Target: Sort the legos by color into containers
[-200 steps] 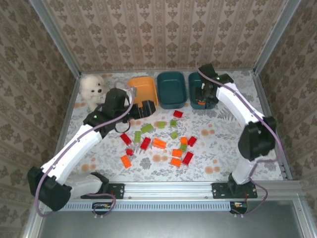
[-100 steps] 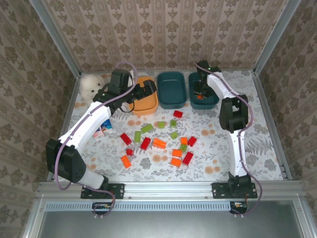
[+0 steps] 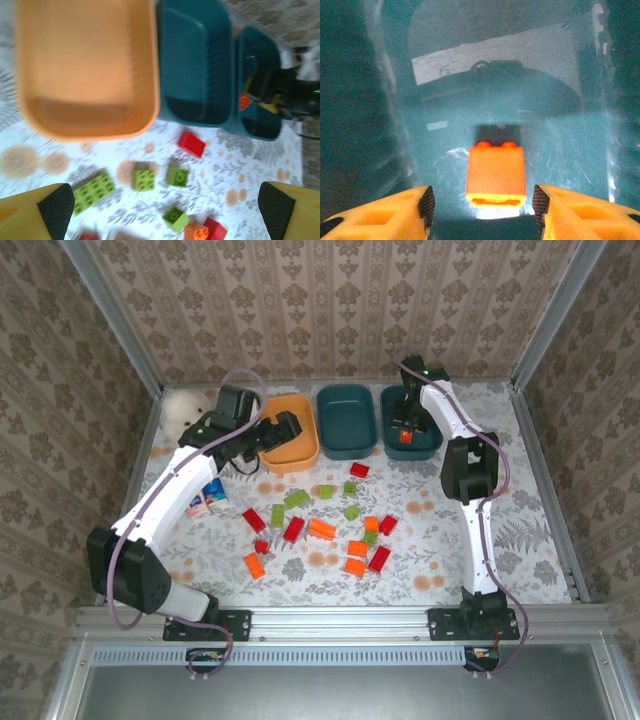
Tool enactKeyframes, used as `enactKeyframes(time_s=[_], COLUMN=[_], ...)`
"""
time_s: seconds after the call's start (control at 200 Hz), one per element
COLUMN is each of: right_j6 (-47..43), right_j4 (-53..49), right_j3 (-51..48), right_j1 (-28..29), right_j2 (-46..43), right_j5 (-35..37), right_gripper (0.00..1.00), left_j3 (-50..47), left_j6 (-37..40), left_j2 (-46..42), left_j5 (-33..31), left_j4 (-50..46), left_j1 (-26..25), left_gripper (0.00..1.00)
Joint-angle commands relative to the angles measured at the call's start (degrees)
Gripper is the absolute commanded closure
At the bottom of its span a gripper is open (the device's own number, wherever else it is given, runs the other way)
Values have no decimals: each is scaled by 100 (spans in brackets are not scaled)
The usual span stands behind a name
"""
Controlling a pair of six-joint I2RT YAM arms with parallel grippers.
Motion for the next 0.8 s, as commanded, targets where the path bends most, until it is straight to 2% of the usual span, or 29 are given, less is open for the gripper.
enactKeyframes(time_s=[0.0,0.095,0.185,0.305,0.425,0.58,0.795], right_j6=[-87,-77,-112,124,469,674,562], right_j4=[-144,535,1756,3270,3884,4079,3731], right_j3=[-112,-1286,-2990,-5058,-6422,-7419,-7628], right_j1=[226,620,1107,1773,2349,2947,3029], right_j2=[-1303,-2564,-3960,-5490,-6476,-7313,-7671], right_j5=[-245,-611,-1430,-2545,-3189,-3172,-2960], right_gripper=[43,43,42,38,29,23,15], left_j3=[-216,-737,-1311,-1840,-2053,-2121,-2119], left_j6=[-391,-834,-1198,-1581,-1782,-1746,-1732], left_j2=[-558,-927,-1134,-1022,-594,16,625], left_j5=[-796,-1129,-1276,-1148,-1127,-1108,-1022], left_j4=[-1358,-1942,-2133,-1854,-1563,-1192,-803], left_j1=[9,10,33,71,80,148,253], left_gripper=[1,6,14,18,19,22,31])
